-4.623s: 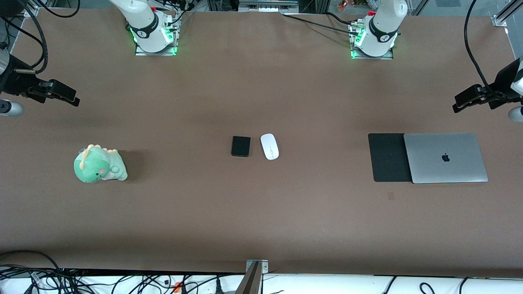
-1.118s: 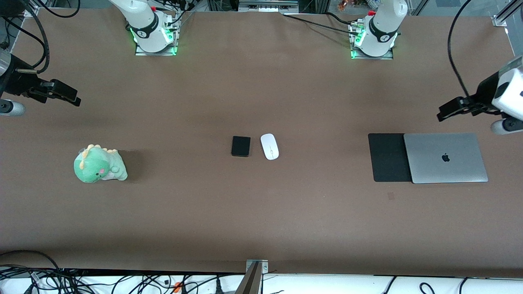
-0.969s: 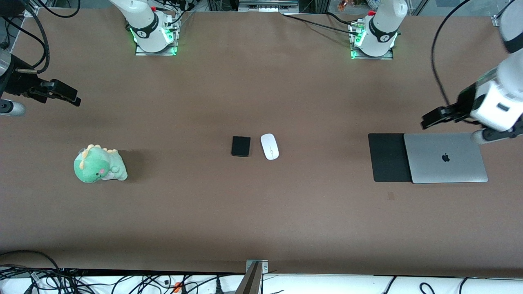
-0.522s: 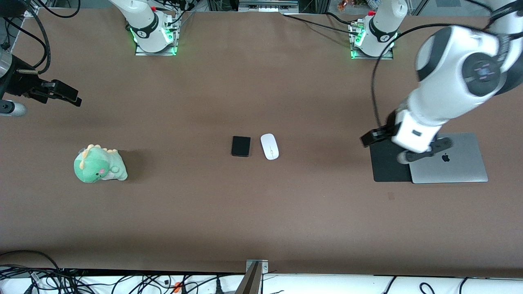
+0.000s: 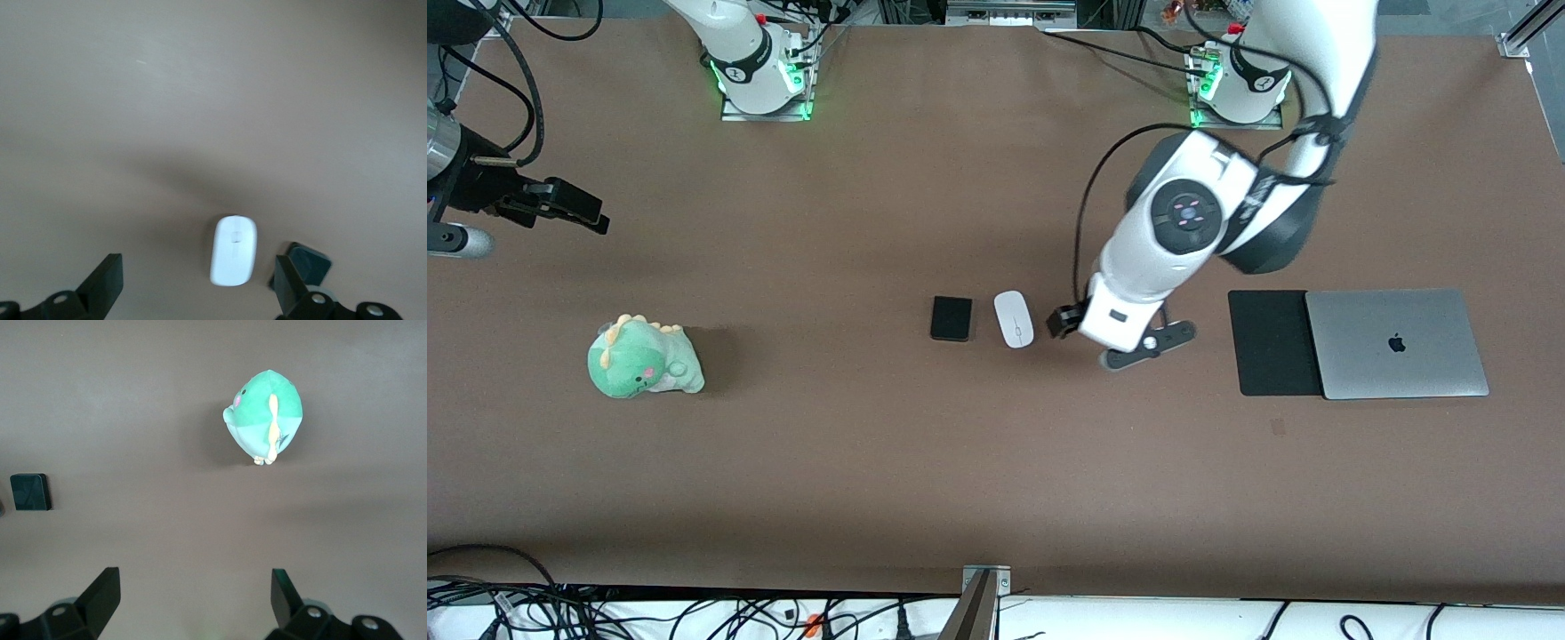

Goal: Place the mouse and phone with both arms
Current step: 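Reach the left gripper over the white mouse, then lower the left gripper and grasp the white mouse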

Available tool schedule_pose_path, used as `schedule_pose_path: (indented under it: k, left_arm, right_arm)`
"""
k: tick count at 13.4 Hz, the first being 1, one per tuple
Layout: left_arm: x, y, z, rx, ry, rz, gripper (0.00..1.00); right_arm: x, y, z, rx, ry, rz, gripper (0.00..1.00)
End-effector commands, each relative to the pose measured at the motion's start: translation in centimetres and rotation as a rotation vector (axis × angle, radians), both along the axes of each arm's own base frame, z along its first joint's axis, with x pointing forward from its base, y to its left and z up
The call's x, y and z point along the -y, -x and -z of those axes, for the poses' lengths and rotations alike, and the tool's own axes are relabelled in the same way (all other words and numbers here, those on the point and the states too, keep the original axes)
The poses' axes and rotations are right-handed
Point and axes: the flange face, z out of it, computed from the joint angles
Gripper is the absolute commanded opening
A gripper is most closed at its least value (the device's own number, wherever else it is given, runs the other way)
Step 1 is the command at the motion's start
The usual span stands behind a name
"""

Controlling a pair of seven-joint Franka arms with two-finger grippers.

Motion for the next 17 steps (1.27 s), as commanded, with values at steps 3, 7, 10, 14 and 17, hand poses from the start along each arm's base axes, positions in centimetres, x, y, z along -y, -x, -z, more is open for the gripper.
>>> schedule_pose_path:
  k: [3, 7, 10, 14, 17]
  left_arm:
    - [8.4, 3.0, 8.3, 0.032, -0.035, 0.078, 1.00]
    - [10.8, 5.8, 13.2, 0.023, -0.094, 0.106, 1.00]
    - [10.3, 7.3, 15.9, 0.018, -0.111, 0.127, 1.00]
    - [9.7, 8.4, 18.0, 0.007, -0.118, 0.121, 1.00]
    - [9.4, 9.0, 19.0, 0.001, -0.144, 0.124, 1.00]
  right_arm:
    - [-0.3, 0.2, -0.1, -0.014, 0.007, -0.018, 1.00]
    - [-0.9, 0.3, 0.1, -0.025, 0.011, -0.025, 1.00]
    - [-1.6, 0.4, 0.1, -0.026, 0.014, -0.033, 1.00]
    - [-1.6, 0.4, 0.2, -0.026, 0.013, -0.032, 1.00]
    - [-1.6, 0.4, 0.2, -0.027, 0.013, -0.031, 1.00]
